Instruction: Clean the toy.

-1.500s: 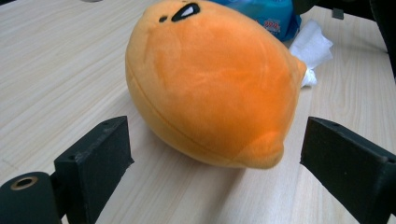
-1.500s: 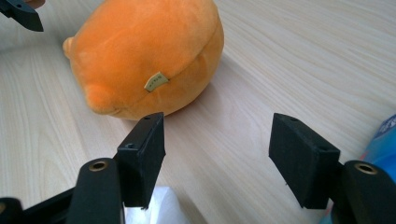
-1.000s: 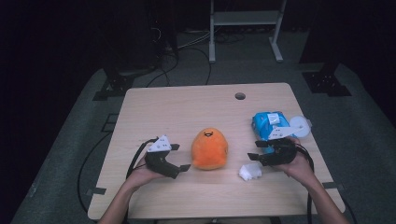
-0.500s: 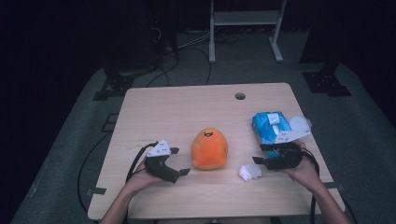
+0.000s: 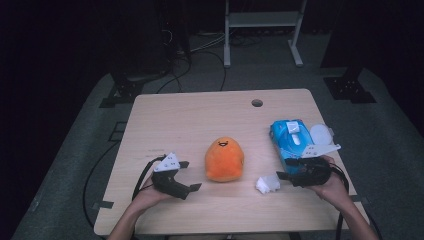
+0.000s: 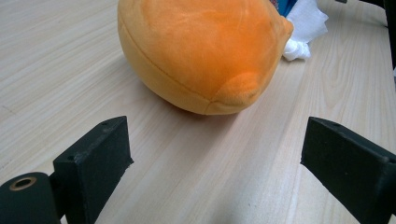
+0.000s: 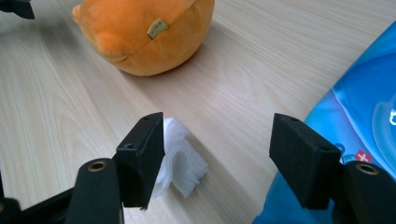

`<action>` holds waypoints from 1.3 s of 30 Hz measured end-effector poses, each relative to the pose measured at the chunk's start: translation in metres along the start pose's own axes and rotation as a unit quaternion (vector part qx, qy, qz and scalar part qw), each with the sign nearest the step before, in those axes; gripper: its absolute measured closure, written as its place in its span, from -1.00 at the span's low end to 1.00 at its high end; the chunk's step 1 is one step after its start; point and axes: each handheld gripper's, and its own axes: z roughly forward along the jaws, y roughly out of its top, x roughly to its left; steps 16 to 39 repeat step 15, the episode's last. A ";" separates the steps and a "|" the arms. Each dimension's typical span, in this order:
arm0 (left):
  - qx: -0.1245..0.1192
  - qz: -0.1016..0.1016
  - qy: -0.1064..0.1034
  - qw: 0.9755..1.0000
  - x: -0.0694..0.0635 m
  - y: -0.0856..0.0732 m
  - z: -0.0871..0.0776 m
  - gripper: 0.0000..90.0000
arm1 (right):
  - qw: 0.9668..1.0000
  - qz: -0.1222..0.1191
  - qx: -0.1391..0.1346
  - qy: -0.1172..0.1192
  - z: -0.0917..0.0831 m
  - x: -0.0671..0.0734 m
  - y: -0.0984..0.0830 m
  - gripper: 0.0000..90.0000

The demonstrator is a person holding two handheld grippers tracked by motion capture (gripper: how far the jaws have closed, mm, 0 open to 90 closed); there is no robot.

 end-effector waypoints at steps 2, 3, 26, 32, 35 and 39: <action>-0.001 0.000 0.000 1.000 0.000 0.000 0.000 -0.83 | 1.000 -0.001 -0.001 0.000 -0.001 -0.001 -0.001 -0.24; -0.001 -0.003 0.001 1.000 -0.001 -0.001 -0.001 -0.83 | 1.000 0.004 -0.001 0.000 -0.003 -0.001 -0.004 -0.24; -0.004 -0.006 0.001 1.000 -0.004 -0.007 -0.002 -0.83 | 1.000 0.004 -0.012 0.002 -0.013 0.005 -0.014 -0.24; -0.004 -0.006 0.001 1.000 -0.004 -0.007 -0.002 -0.83 | 1.000 0.004 -0.012 0.002 -0.013 0.005 -0.014 -0.24; -0.004 -0.006 0.001 1.000 -0.004 -0.007 -0.002 -0.83 | 1.000 0.004 -0.012 0.002 -0.013 0.005 -0.014 -0.24; -0.004 -0.006 0.001 1.000 -0.004 -0.007 -0.002 -0.83 | 1.000 0.004 -0.012 0.002 -0.013 0.005 -0.014 -0.24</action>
